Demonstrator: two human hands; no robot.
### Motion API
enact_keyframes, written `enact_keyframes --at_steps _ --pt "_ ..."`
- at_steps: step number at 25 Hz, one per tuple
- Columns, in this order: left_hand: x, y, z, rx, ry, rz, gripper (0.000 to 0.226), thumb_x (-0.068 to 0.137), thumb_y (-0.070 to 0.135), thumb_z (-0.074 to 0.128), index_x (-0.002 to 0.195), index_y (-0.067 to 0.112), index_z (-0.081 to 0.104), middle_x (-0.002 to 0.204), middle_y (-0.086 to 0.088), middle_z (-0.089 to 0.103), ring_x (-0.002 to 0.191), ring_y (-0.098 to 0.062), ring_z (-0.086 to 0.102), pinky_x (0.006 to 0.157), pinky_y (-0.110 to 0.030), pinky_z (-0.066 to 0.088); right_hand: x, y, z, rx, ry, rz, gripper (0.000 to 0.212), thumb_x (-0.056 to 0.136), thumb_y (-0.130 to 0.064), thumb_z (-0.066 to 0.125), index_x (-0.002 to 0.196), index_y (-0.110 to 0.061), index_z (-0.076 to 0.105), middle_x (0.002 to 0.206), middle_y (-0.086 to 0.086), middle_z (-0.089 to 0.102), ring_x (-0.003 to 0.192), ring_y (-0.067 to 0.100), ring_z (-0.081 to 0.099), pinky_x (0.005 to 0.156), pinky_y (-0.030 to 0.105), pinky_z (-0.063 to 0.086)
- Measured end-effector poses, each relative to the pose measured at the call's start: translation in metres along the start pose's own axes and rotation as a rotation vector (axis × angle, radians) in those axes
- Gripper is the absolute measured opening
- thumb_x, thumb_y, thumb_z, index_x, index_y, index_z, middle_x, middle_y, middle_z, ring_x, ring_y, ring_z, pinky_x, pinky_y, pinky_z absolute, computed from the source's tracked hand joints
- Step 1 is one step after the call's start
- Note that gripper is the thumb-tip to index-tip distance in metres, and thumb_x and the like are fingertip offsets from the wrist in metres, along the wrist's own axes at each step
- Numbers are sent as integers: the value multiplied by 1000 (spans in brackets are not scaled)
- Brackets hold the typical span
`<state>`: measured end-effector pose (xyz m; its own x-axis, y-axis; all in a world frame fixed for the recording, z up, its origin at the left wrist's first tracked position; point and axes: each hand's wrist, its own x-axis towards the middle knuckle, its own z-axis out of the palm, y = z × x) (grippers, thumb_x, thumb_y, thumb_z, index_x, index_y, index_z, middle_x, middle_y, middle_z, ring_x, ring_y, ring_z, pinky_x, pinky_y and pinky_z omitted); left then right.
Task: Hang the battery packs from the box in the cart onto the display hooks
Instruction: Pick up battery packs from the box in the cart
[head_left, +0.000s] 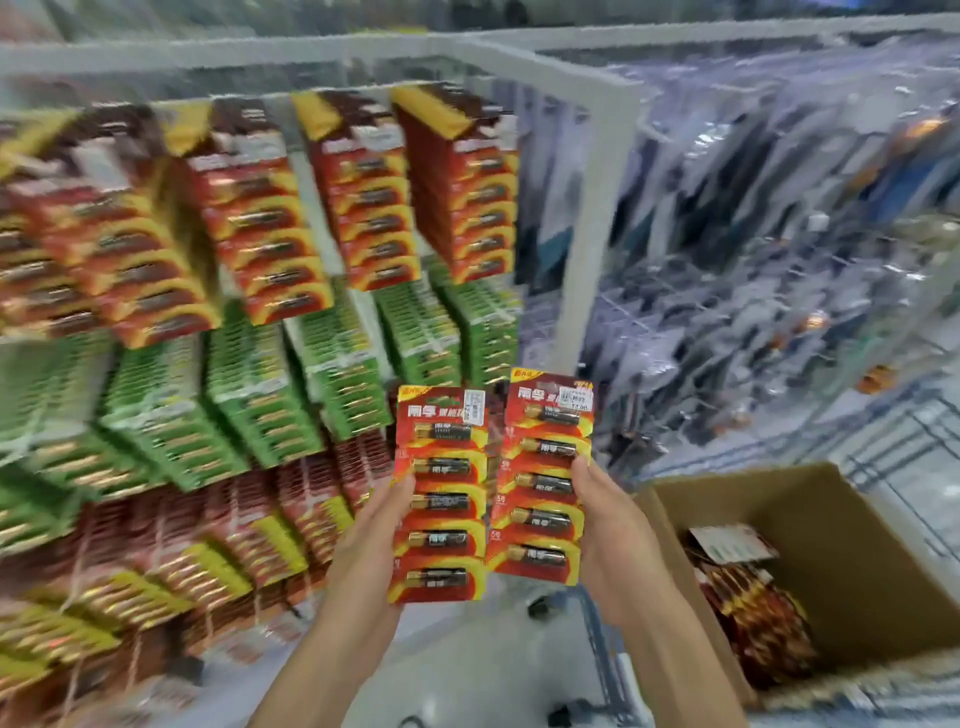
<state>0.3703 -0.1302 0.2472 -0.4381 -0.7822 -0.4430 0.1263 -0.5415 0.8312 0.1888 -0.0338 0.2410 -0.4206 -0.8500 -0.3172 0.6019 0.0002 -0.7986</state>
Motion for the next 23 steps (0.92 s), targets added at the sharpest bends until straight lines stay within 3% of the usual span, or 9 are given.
enact_keyframes --at_steps 7,9,11,14,18,23 --pt "-40 44 -115 -120 229 186 46 93 49 65 135 27 66 122 -9 76 107 -32 75 86 -48 57 19 34 121 -80 -179 103 41 101 -33 53 135 -12 62 121 13 74 106 31 73 80 46 62" --pt "-53 59 -144 -126 260 227 40 96 48 62 131 29 67 119 -7 77 108 -30 75 93 -50 57 21 48 153 -98 -229 124 45 98 -36 56 137 -15 61 123 11 74 108 30 73 83 47 61" --pt "-64 72 -175 -123 273 263 39 97 49 58 129 28 69 117 -6 78 107 -28 76 90 -47 56 18 62 187 -130 -282 121 38 101 -35 54 133 -17 64 119 8 76 107 26 74 87 48 60" --pt "-82 95 -232 -129 309 308 44 94 52 56 128 26 70 119 -9 77 109 -31 75 91 -48 55 13 90 244 -164 -316 123 30 104 -31 50 126 -19 67 111 4 79 97 22 77 81 44 61" --pt "-100 126 -311 -152 333 318 39 98 42 58 129 20 68 118 -11 77 108 -33 75 96 -52 56 2 134 318 -180 -327 129 35 104 -34 50 130 -16 67 115 11 77 101 31 75 79 46 61" --pt "-109 160 -407 -221 340 325 41 98 38 60 131 16 68 122 -18 74 110 -42 72 97 -60 55 -8 184 402 -163 -308 156 37 104 -33 50 126 -10 69 106 15 76 88 34 75 71 45 63"
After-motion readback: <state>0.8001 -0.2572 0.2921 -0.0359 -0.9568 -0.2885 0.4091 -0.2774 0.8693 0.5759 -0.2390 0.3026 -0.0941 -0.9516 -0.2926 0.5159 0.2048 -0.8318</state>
